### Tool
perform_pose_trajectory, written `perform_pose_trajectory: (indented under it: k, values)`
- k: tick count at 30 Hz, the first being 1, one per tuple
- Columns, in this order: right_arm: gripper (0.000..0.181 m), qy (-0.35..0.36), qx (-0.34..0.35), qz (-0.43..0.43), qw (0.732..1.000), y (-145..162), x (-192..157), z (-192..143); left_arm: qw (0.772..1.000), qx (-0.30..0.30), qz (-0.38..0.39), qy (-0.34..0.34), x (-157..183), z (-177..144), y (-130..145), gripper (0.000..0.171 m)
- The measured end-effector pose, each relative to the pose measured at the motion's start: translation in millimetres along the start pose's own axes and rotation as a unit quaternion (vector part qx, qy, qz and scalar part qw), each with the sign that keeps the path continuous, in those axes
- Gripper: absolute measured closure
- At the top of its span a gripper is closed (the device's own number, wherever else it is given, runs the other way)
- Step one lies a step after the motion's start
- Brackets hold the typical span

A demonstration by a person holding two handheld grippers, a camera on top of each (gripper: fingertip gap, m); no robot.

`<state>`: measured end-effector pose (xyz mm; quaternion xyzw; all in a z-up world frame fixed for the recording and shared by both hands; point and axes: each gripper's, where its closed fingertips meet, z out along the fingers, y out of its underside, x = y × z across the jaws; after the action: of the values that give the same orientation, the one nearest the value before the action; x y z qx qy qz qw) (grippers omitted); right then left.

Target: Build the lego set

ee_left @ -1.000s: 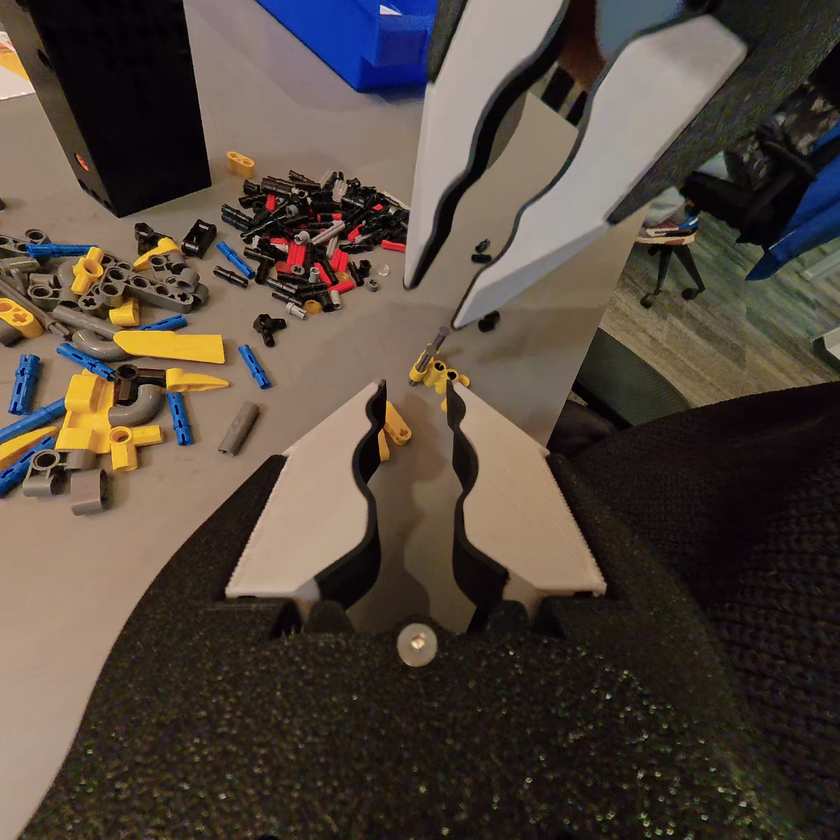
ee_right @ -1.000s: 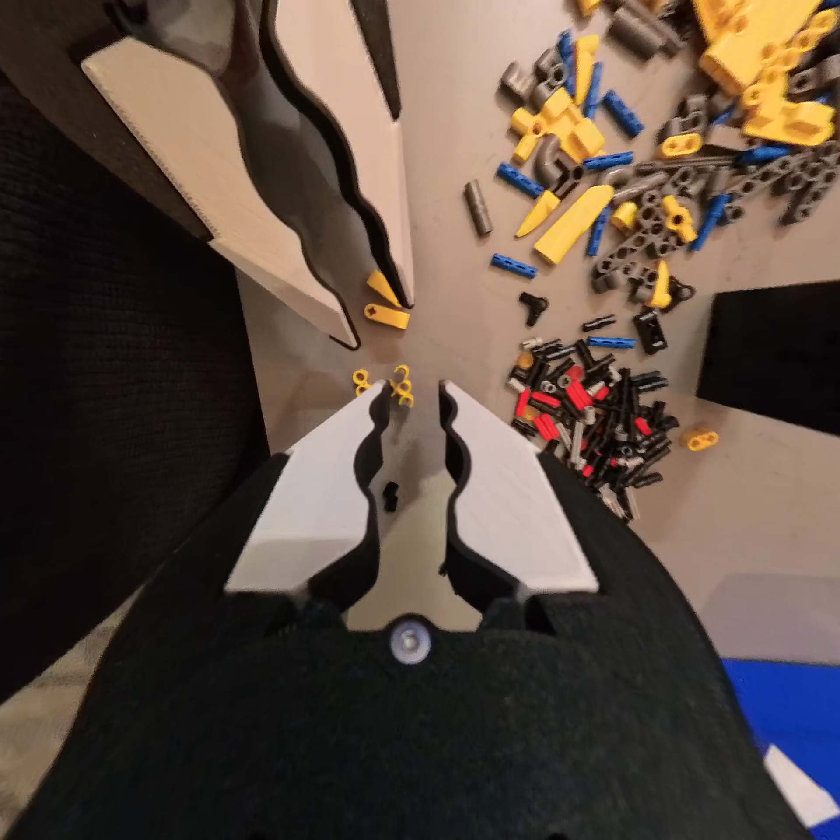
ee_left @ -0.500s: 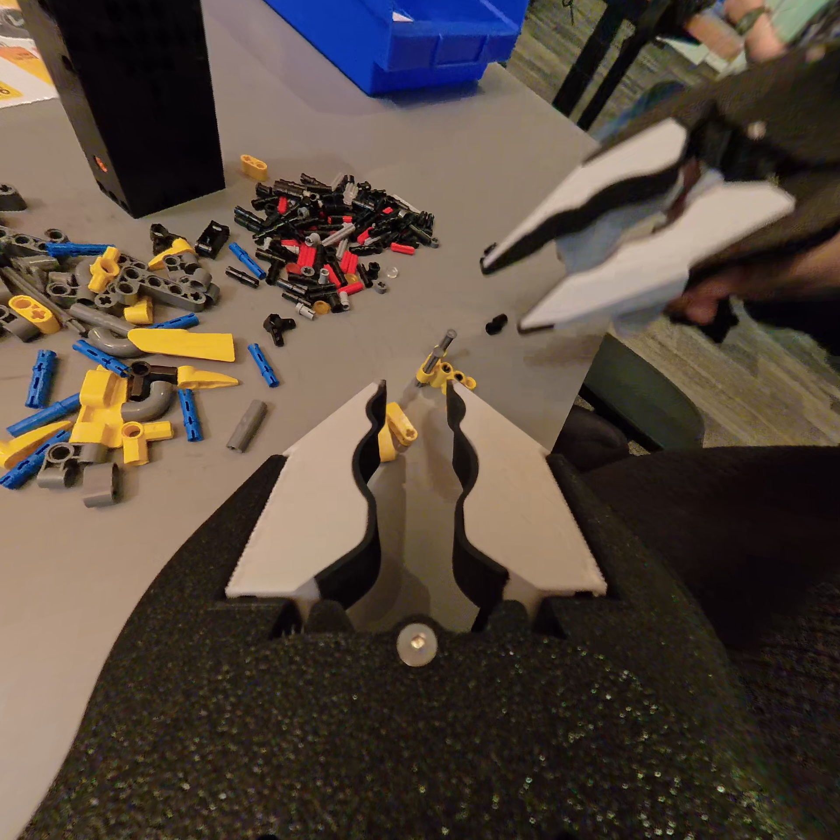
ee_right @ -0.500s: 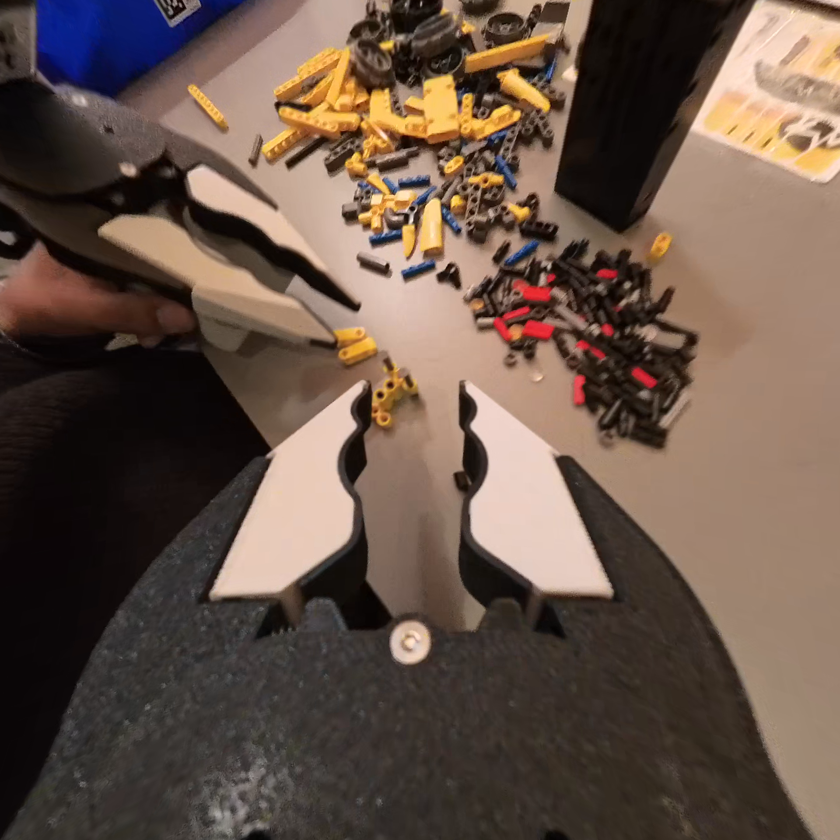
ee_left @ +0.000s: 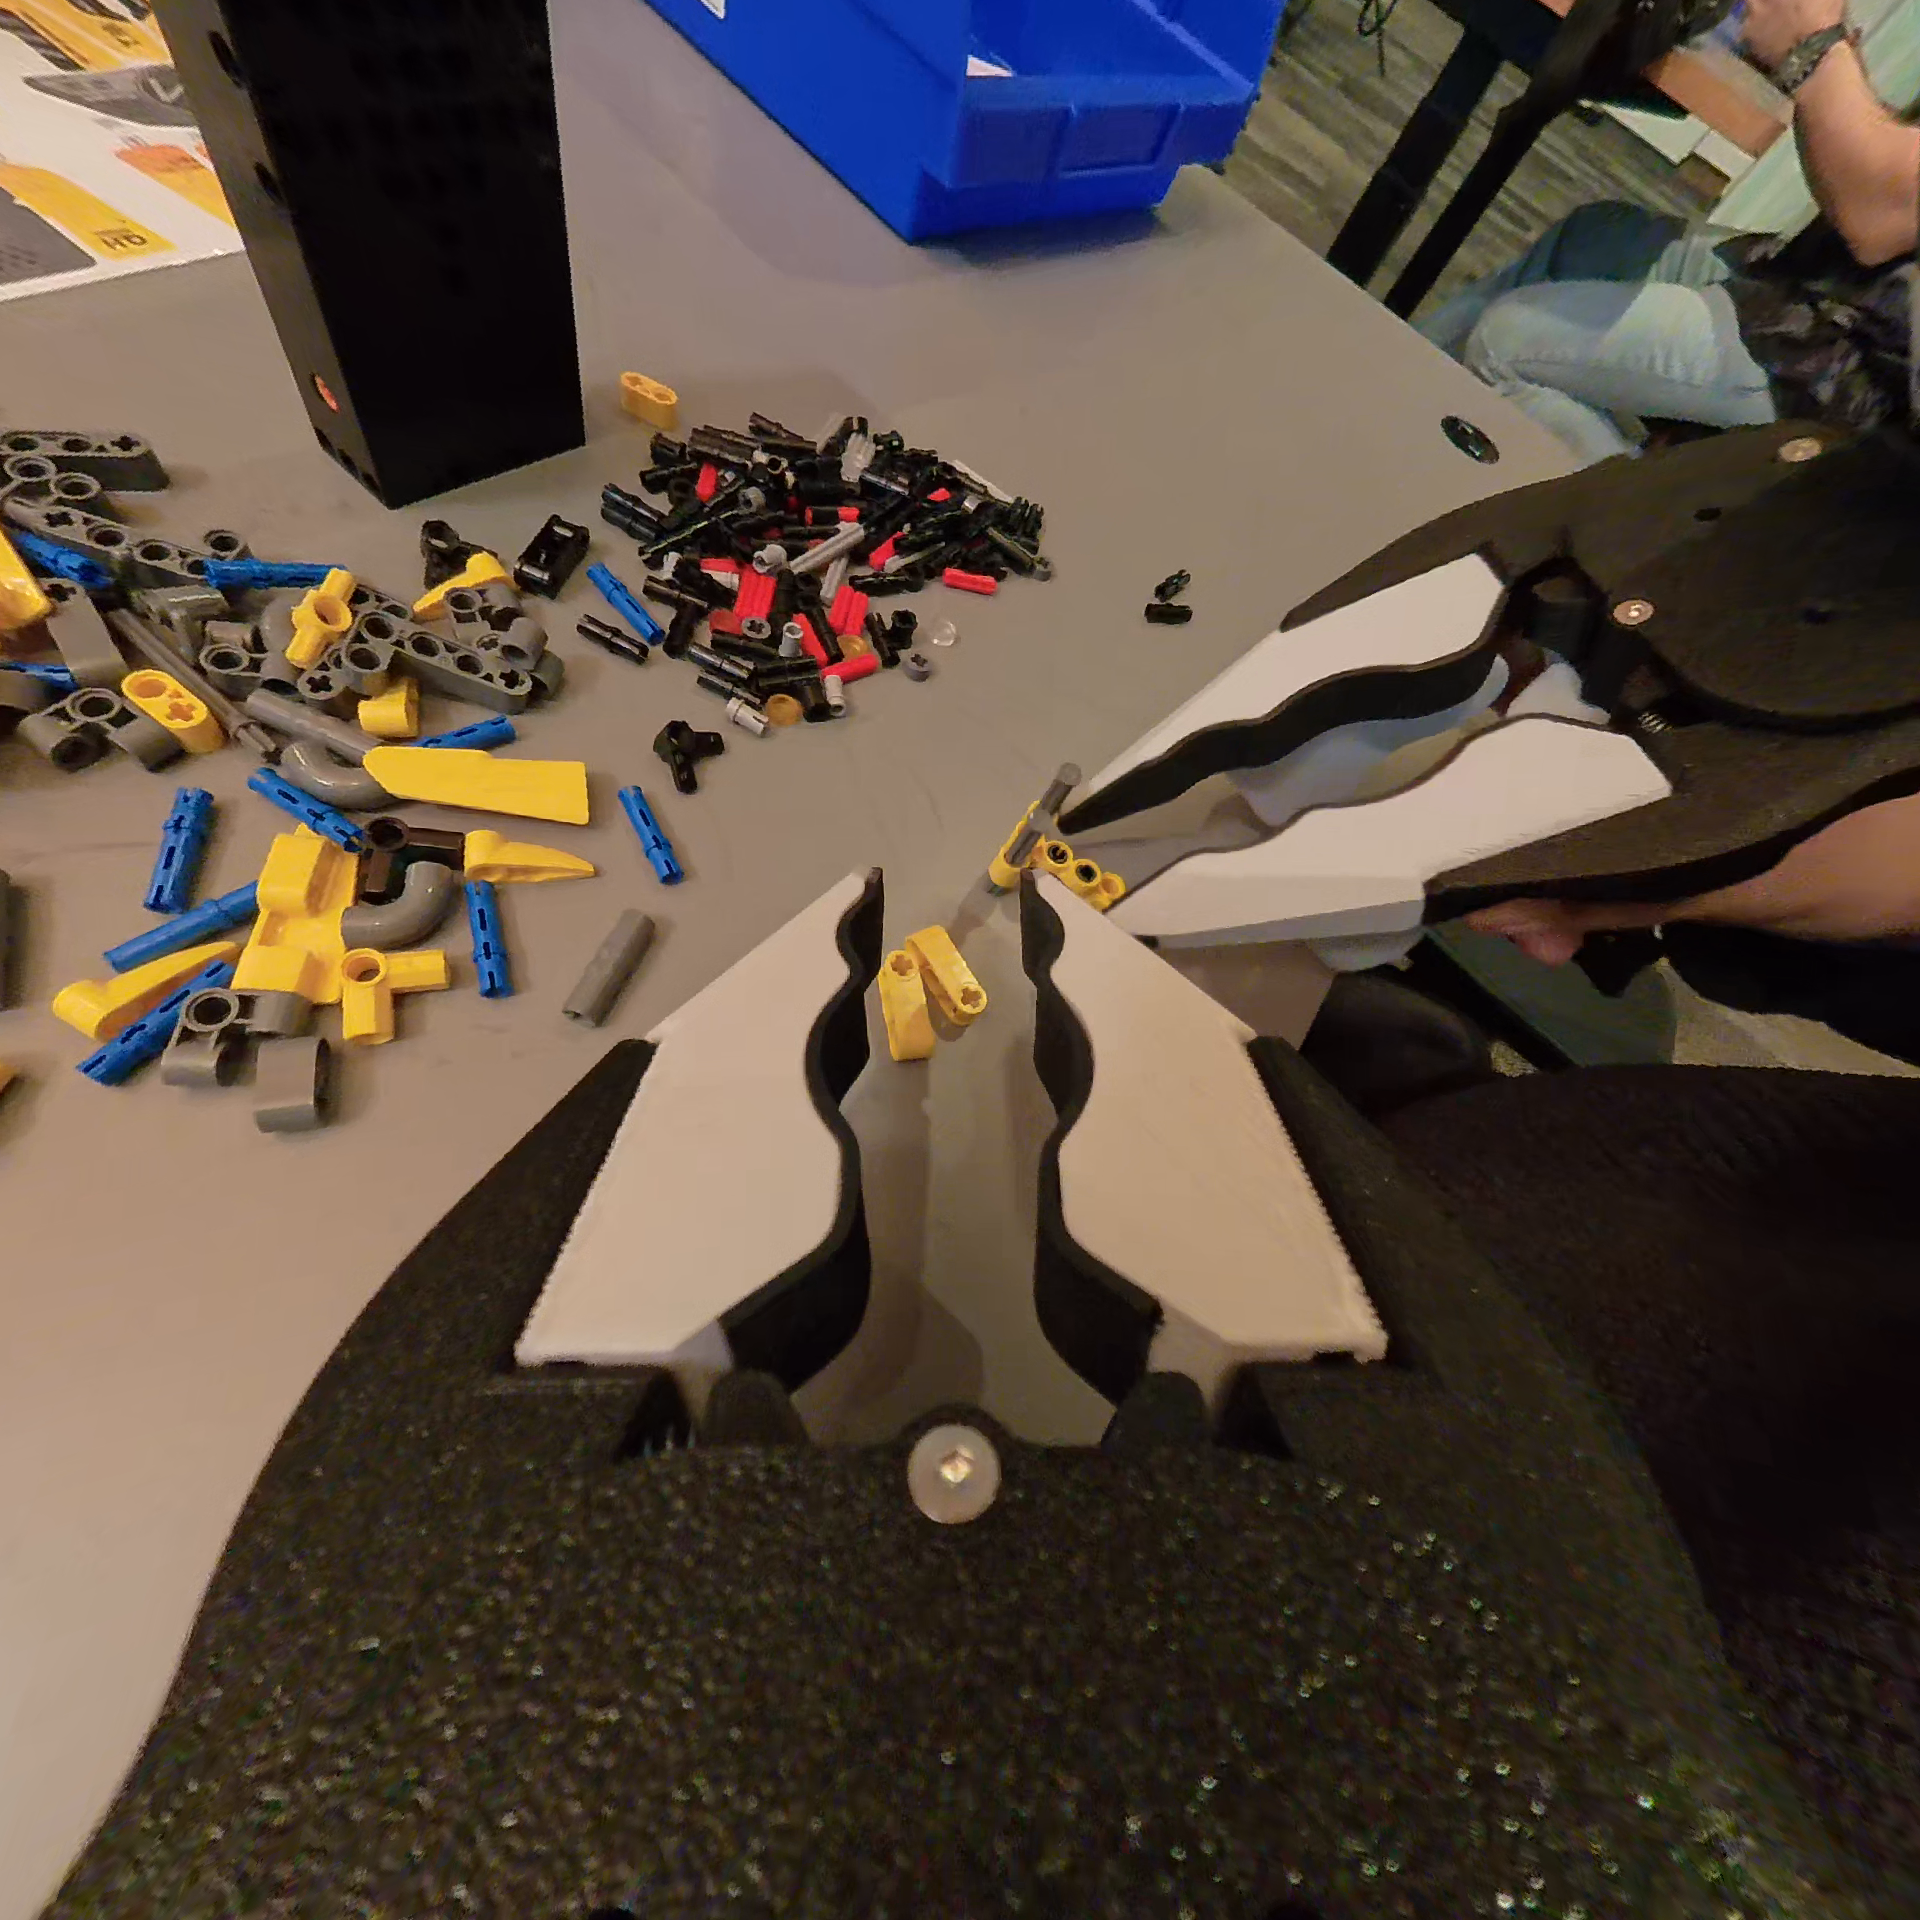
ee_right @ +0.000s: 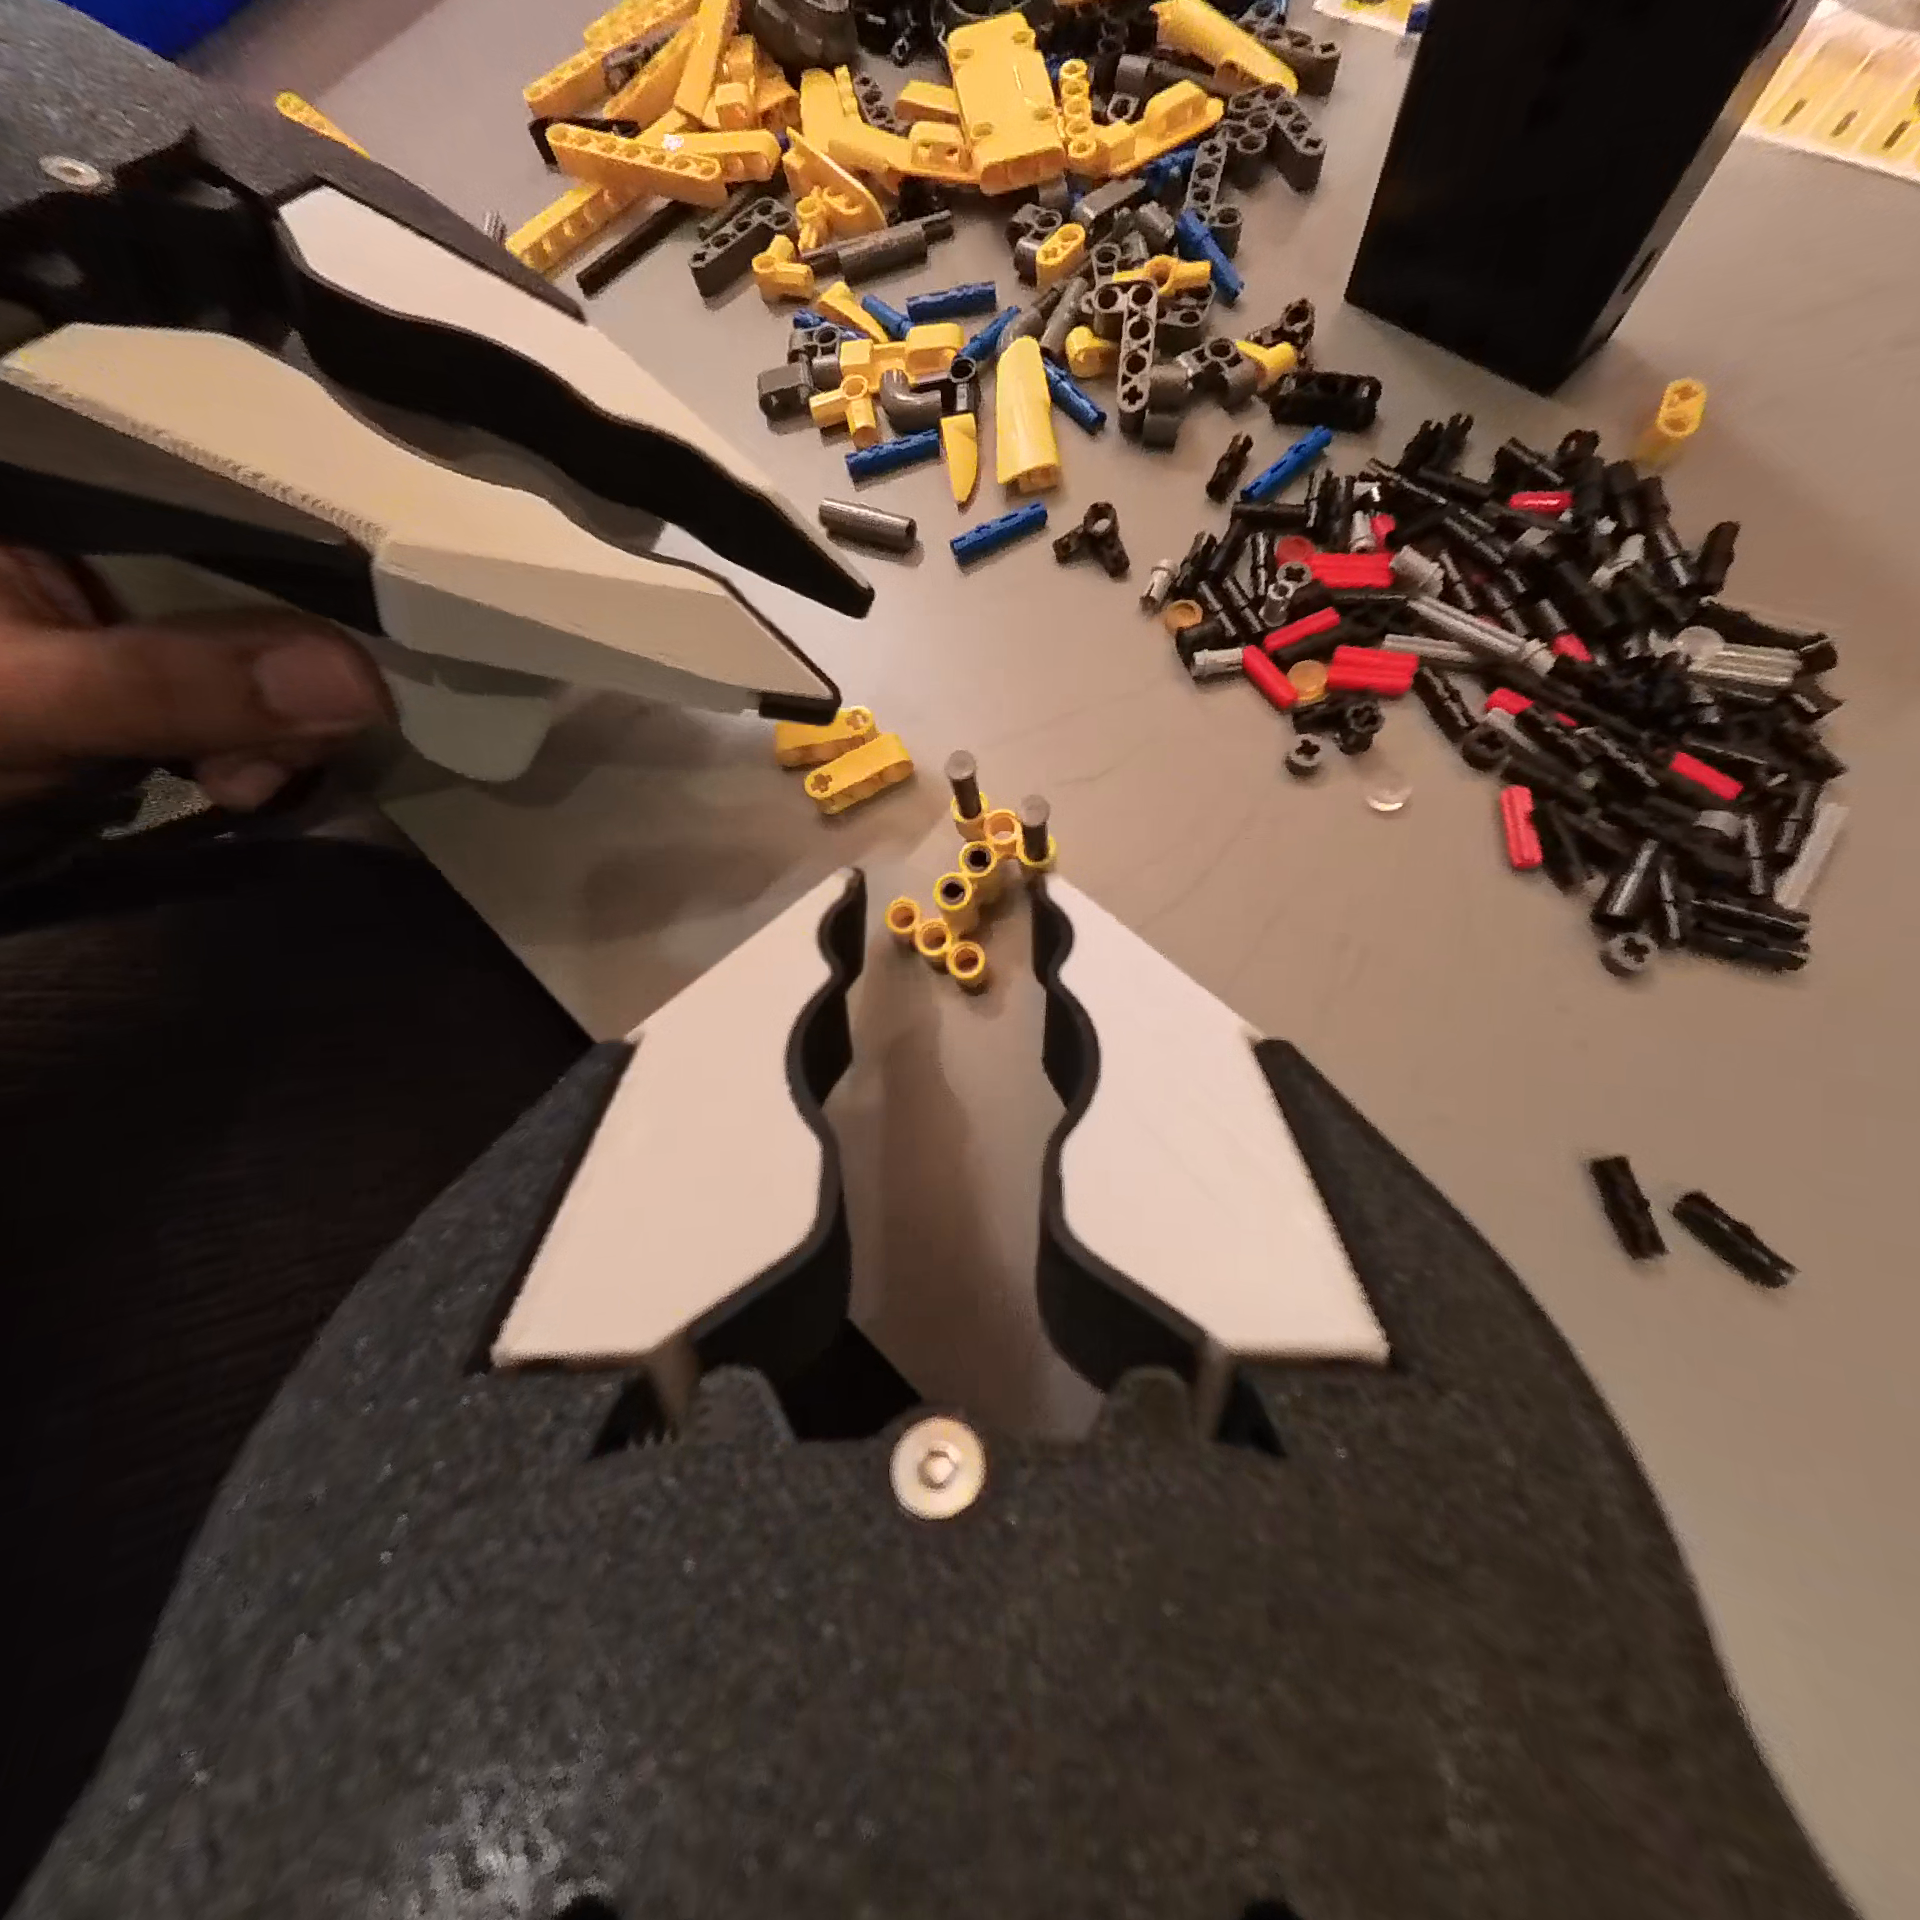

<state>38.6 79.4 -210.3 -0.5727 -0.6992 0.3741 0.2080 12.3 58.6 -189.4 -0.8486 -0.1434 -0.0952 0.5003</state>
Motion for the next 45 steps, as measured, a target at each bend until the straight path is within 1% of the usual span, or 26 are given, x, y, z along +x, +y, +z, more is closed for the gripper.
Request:
perform_pose_trajectory:
  k: [2,6,9,14,17,22,26,29,31,36,38,42,45]
  values:
    - [0.159,0.002,-0.003,-0.005,1.0,1.0,1.8,2.6,1.0,0.001,-0.003,0.002,-0.3,-0.2,-0.2,0.146]
    - [0.173,0.015,-0.011,-0.028,0.999,2.2,6.9,6.5,1.0,0.001,-0.014,0.008,-0.9,-0.2,-0.4,0.146]
    - [0.174,0.014,-0.011,-0.043,0.999,0.2,8.2,6.4,1.0,0.003,-0.019,0.012,-0.9,-0.6,-0.9,0.146]
    - [0.174,0.017,0.021,-0.072,0.997,-13.0,11.0,0.5,0.999,0.01,-0.028,0.028,0.8,-2.6,-3.0,0.146]
    - [0.174,0.024,0.034,-0.097,0.994,-21.9,13.9,-3.6,0.997,0.025,-0.05,0.047,0.5,-6.4,-7.6,0.146]
    - [0.174,0.013,0.059,-0.113,0.992,-41.9,18.2,-9.7,0.989,0.067,-0.093,0.094,2.0,-14.7,-21.0,0.145]
    - [0.174,-0.005,0.083,-0.105,0.991,-63.3,28.5,-15.3,0.986,0.074,-0.106,0.105,-1.3,-16.2,-25.8,0.145]
    - [0.174,-0.024,0.097,-0.095,0.99,-77.7,36.5,-17.2,0.988,0.084,-0.089,0.092,-6.9,-17.6,-32.4,0.145]
    - [0.174,-0.037,0.095,-0.092,0.99,-82.8,40.3,-15.4,0.991,0.087,-0.07,0.078,-12.1,-18.1,-38.5,0.145]
    - [0.174,-0.057,0.086,-0.108,0.989,-88.0,33.5,-10.0,0.994,0.095,-0.029,0.05,-24.1,-18.9,-53.3,0.145]
    - [0.174,-0.06,0.087,-0.113,0.988,-88.6,29.1,-8.4,0.993,0.107,-0.017,0.04,-28.9,-18.9,-57.6,0.145]
    - [0.174,-0.057,0.082,-0.117,0.988,-84.5,26.6,-4.5,0.987,0.157,0.011,0.016,-35.1,-21.9,-63.0,0.146]
    - [0.174,-0.048,0.073,-0.118,0.989,-79.3,28.7,-2.3,0.986,0.163,0.017,0.012,-34.2,-23.5,-63.9,0.146]
